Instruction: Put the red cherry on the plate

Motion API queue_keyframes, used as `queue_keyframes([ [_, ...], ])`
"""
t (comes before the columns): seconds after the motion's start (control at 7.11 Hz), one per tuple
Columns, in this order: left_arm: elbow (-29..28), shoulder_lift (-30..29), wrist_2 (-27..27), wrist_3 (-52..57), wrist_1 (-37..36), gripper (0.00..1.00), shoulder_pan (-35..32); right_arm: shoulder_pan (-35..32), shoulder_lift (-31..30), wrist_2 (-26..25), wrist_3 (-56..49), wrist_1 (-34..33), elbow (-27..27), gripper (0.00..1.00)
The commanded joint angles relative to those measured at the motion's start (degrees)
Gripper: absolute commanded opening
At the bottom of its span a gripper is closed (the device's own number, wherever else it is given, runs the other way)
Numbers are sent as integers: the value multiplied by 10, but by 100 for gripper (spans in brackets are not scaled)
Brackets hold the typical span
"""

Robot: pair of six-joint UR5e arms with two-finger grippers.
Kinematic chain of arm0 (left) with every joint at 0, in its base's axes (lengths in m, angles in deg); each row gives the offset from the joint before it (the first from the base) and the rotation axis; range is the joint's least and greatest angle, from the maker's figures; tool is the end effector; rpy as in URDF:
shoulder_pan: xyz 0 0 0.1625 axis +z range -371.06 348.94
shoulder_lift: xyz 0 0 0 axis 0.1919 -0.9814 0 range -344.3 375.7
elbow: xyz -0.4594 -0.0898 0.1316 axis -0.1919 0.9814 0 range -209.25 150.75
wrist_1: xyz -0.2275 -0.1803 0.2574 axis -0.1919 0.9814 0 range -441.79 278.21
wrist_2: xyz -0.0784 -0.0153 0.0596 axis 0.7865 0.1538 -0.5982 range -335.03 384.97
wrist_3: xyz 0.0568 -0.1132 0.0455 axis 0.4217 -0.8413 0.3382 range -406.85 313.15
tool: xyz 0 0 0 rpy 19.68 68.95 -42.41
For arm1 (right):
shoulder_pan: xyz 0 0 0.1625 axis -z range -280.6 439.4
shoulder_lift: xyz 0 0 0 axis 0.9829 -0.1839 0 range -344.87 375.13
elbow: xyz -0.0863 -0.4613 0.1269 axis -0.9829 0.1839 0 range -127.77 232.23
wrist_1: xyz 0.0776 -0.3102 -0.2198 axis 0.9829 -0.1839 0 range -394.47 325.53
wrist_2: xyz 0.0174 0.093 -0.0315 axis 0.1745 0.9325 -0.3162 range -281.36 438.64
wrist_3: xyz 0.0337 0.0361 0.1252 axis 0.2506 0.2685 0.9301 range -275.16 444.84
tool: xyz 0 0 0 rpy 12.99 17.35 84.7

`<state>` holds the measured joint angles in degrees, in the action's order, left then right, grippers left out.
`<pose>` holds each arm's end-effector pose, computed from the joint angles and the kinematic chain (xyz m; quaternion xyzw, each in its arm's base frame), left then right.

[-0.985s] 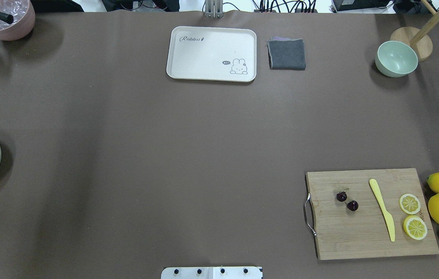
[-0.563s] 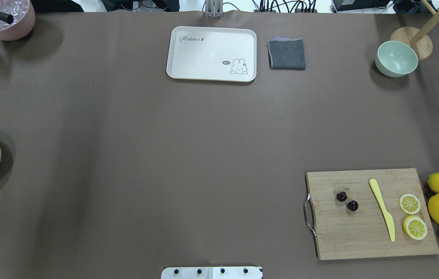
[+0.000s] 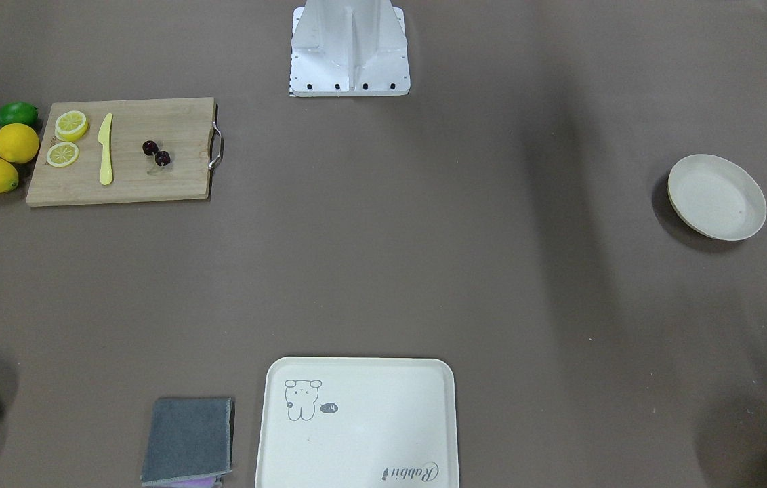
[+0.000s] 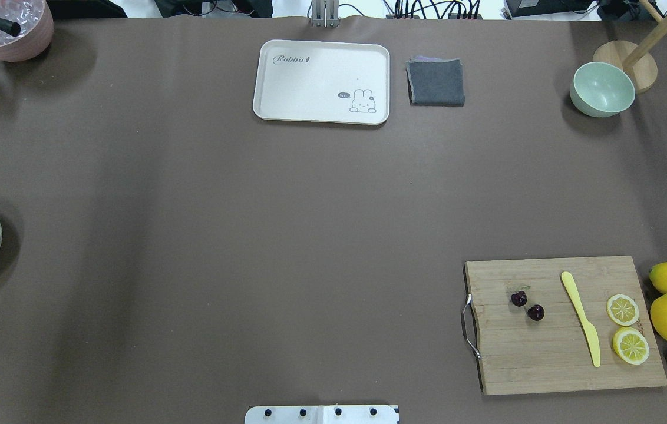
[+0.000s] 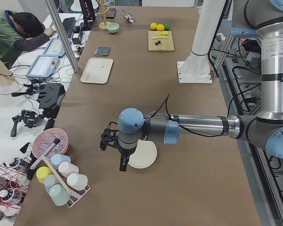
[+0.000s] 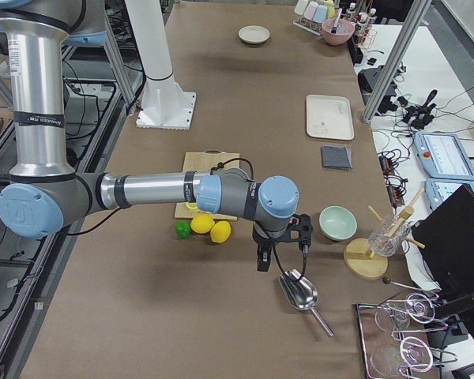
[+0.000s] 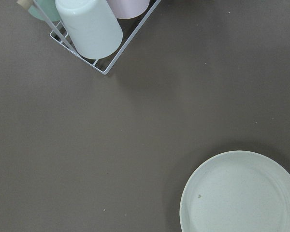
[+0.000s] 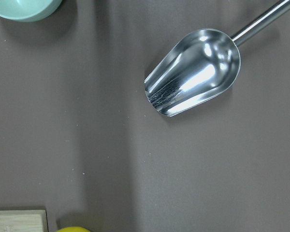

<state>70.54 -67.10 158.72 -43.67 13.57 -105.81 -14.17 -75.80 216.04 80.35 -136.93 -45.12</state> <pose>-0.0744 -0.4104 0.7110 0.0899 0.3664 0.0132 0.9260 0.0619 -0.4407 0.7089 -0.0199 -0.4037 0.0139 0.9146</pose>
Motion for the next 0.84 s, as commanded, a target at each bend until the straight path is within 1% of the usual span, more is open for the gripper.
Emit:
queue_keyframes([
  [0.0,0,1,0,2,0,98,0,0,-2,0,-1,1,-1,100],
  [0.56,-1,1,-1,4,3,98,0,0,-3,0,-1,1,0,100],
  [0.7,1,10,1,4,18,98,1,0,-3,0,-1,1,-1,100],
])
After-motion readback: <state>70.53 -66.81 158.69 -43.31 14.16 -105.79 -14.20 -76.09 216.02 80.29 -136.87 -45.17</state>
